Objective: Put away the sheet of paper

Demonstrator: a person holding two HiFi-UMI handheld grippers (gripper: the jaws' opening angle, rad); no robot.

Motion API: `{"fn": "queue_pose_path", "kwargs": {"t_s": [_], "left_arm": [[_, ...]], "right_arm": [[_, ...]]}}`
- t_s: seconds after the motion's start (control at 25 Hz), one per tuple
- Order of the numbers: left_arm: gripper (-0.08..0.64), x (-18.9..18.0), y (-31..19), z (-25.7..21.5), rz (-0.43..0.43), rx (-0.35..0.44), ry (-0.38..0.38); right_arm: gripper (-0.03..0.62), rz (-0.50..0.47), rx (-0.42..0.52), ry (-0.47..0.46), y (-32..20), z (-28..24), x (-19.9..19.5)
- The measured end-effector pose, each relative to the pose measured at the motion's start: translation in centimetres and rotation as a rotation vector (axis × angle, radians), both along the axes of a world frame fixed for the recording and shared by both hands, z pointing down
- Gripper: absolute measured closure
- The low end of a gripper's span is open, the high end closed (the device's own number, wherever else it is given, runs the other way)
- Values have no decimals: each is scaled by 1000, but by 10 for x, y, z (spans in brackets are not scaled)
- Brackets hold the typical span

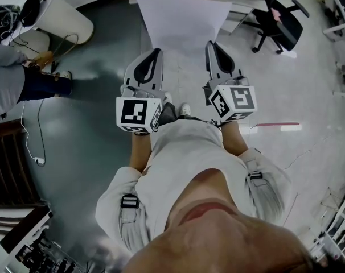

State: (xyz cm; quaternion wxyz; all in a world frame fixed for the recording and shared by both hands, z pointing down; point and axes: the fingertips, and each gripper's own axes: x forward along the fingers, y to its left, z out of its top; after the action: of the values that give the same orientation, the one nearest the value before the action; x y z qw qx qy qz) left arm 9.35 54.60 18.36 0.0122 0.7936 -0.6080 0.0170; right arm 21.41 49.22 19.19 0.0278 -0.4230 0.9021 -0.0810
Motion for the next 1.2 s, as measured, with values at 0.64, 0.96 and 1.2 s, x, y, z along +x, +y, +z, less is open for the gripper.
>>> {"fn": "queue_pose_path", "kwargs": {"t_s": [0.64, 0.96, 1.2], "left_arm": [[538, -56, -75, 16, 103, -27, 36], [538, -88, -111, 26, 138, -35, 31], [538, -106, -129, 23, 167, -33, 30]], "right_arm": [[574, 89, -30, 38, -58, 13, -53], [574, 124, -36, 45, -89, 22, -84], [574, 148, -30, 60, -103, 15, -103]]}}
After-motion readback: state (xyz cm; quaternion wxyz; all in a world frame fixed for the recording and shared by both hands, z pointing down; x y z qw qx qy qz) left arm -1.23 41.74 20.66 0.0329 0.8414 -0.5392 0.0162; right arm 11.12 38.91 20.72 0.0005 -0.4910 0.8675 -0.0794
